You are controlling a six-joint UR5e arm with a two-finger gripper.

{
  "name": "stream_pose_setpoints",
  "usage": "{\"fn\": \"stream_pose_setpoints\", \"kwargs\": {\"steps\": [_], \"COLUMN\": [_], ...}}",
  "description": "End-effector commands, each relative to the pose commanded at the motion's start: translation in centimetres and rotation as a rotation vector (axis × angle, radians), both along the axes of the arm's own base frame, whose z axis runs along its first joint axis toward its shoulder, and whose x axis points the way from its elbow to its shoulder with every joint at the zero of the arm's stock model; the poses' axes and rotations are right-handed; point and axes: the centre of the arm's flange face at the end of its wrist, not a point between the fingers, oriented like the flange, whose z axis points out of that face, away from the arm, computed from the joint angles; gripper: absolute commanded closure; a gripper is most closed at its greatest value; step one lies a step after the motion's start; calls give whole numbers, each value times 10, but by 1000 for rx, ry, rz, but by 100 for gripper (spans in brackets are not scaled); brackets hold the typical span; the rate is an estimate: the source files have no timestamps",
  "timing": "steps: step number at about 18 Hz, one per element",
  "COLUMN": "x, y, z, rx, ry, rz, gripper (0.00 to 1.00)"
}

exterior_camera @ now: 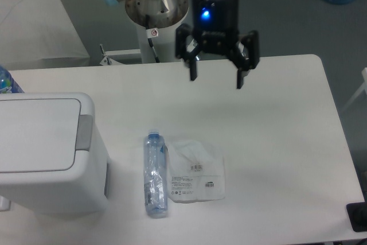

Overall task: Open the trash can
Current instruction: 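Move the open gripper toward the white trash can lid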

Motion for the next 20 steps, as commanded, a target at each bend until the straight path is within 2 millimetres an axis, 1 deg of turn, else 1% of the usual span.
{"fn": "stream_pose_setpoints", "kwargs": {"steps": [5,9,12,14,16,18,20], "x": [28,51,59,59,68,69,73], "y": [30,49,65,69,78,82,88], "z": [-1,-9,-17,-21,-29,-34,-38], "rx": [127,130,137,141,128,121,116], "ry": [-125,-172,-156,-152,-159,-165,-166], "rz": [85,76,36,31,12,8,-3], "gripper": [0,0,0,0,0,0,0]}}
